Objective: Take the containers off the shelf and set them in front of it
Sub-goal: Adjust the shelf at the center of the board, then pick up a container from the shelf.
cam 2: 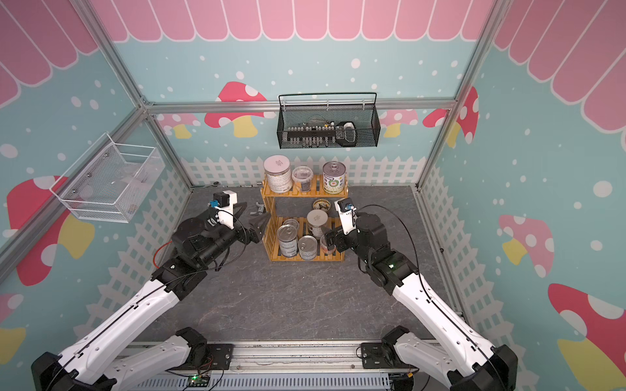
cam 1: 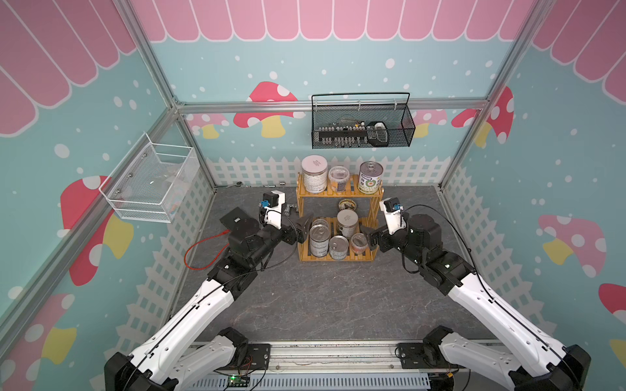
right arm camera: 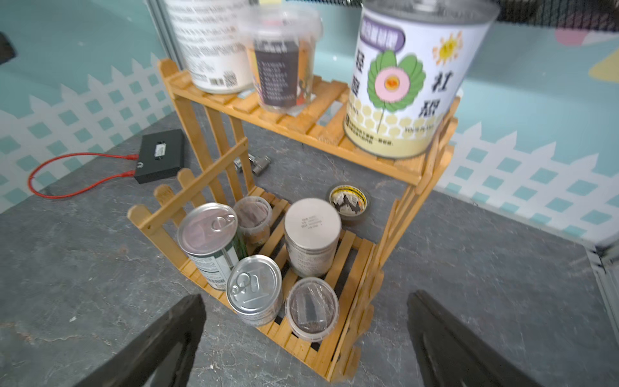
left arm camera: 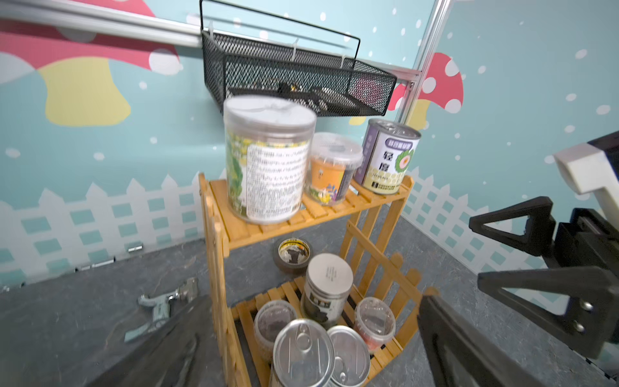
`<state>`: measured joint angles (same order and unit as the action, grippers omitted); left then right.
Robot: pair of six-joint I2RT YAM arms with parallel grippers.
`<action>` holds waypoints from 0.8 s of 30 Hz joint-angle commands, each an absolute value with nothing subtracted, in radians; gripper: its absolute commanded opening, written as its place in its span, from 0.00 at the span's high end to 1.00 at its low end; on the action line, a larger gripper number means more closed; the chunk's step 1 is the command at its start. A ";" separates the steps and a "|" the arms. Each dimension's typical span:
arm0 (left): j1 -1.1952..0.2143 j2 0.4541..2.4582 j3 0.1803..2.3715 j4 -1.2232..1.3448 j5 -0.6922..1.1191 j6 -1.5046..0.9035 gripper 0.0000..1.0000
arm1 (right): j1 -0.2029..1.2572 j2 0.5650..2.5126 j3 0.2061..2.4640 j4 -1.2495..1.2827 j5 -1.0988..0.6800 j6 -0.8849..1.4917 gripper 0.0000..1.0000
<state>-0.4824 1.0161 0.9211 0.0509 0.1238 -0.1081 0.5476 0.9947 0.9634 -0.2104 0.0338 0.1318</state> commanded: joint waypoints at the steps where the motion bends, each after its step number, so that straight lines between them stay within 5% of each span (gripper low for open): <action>1: -0.440 1.088 1.032 -0.024 0.231 0.005 0.01 | 0.527 0.969 1.010 -0.223 -0.073 0.052 0.01; 11: -0.293 1.360 1.328 -0.092 0.514 0.066 0.01 | 0.382 1.008 1.135 -0.256 -0.366 -0.017 0.01; 24: -0.277 1.595 1.581 -0.186 0.541 0.107 0.01 | 0.265 1.057 1.201 -0.242 -0.475 -0.023 0.01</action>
<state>-0.2840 1.5658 1.5402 -0.1421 0.4934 0.0837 0.2783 1.0592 1.1725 -0.2466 -0.4419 -0.0151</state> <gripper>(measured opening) 0.993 0.991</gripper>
